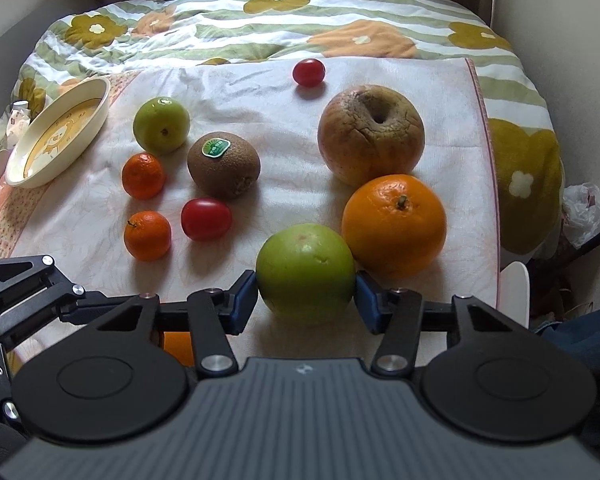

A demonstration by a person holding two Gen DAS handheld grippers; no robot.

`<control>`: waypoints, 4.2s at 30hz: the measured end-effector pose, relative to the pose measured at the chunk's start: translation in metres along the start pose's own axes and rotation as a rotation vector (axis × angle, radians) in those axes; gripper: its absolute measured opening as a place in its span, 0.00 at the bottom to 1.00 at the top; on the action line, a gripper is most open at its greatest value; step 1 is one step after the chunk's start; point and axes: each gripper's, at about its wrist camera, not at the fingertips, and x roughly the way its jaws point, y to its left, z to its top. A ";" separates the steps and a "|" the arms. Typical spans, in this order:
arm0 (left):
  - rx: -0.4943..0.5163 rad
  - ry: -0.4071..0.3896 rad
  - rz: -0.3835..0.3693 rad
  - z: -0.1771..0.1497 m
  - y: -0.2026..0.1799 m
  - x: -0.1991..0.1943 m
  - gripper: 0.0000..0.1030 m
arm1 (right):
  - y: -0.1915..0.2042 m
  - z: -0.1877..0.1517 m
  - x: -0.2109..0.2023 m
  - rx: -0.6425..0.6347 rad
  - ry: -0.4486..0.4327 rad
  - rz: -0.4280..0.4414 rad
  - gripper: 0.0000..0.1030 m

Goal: Organize fruits
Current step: 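Grasp the large orange with the left gripper while the right gripper grasps the green apple, then carry the orange into the duck bowl and open the left gripper while the right carries the apple, then lower the green apple into the bowl beside the orange and open the right gripper, then move both grippers back over the remaining fruits on the cloth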

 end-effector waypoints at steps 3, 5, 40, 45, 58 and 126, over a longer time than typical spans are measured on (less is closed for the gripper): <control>-0.013 -0.007 0.012 0.001 0.003 -0.008 0.61 | 0.002 0.002 -0.006 -0.005 -0.006 0.004 0.65; -0.024 -0.013 0.020 0.002 0.007 -0.015 0.61 | 0.006 0.005 -0.012 -0.014 -0.016 0.004 0.65; -0.342 -0.136 0.338 0.006 0.267 -0.127 0.61 | 0.195 0.136 -0.015 -0.161 -0.141 0.127 0.65; -0.328 -0.102 0.310 0.004 0.307 -0.099 0.61 | 0.220 0.151 0.017 -0.151 -0.121 0.116 0.65; -0.211 -0.024 0.210 -0.006 0.349 -0.022 0.61 | 0.238 0.171 0.075 -0.081 -0.068 0.048 0.65; -0.307 -0.183 0.245 -0.049 0.346 -0.154 1.00 | 0.283 0.145 0.032 -0.180 -0.144 -0.034 1.00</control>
